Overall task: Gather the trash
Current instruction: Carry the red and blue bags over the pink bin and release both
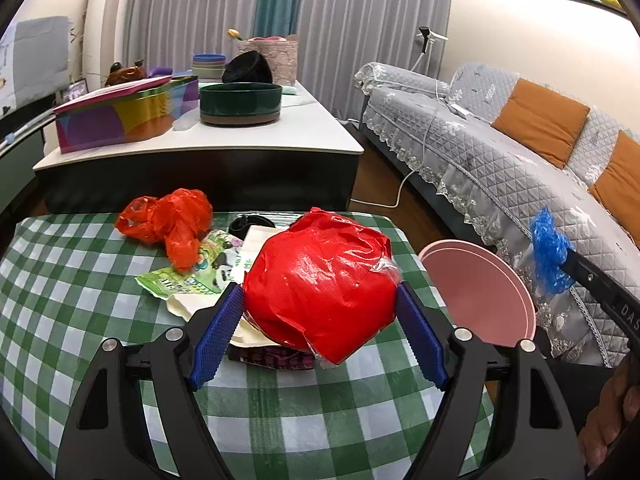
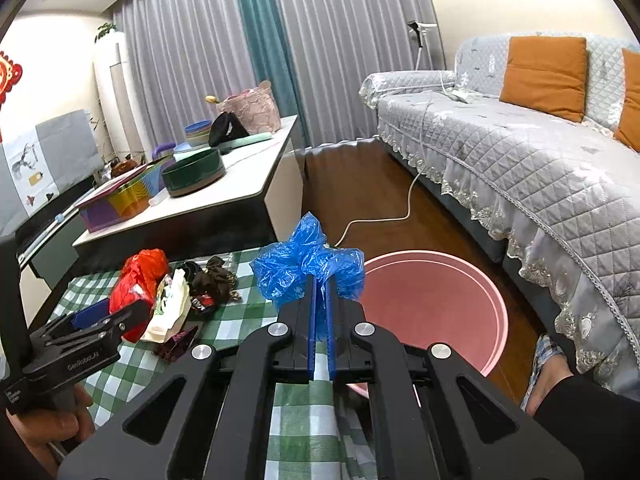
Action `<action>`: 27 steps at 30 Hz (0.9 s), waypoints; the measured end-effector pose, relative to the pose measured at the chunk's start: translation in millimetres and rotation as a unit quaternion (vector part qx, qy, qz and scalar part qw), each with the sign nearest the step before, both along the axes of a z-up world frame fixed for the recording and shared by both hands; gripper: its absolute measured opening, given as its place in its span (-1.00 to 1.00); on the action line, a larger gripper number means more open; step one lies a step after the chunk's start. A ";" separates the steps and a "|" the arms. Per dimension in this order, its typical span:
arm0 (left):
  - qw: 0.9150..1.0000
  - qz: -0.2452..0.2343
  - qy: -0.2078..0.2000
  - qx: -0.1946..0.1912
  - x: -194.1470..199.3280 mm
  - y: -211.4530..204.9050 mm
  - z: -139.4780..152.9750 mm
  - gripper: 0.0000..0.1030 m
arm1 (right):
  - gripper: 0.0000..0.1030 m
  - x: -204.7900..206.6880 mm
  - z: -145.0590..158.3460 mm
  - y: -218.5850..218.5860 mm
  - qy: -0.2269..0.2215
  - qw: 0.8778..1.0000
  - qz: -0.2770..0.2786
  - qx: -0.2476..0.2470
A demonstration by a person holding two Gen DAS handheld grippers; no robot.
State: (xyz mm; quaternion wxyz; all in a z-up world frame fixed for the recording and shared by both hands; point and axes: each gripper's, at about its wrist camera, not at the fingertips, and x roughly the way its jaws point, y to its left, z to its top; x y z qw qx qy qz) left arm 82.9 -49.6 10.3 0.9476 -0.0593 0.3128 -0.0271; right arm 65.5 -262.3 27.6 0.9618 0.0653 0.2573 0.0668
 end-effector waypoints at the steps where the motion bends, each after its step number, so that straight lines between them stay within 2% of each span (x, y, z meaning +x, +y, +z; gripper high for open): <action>1: 1.000 -0.002 0.000 0.001 -0.2 -3.0 0.5 0.46 | -0.91 0.3 0.7 -3.2 0.000 1.000 -0.003 0.003; 27: 0.999 -0.049 -0.010 0.000 32.6 -61.0 17.3 0.46 | -0.91 11.9 -3.5 -53.5 0.005 0.997 -0.065 0.032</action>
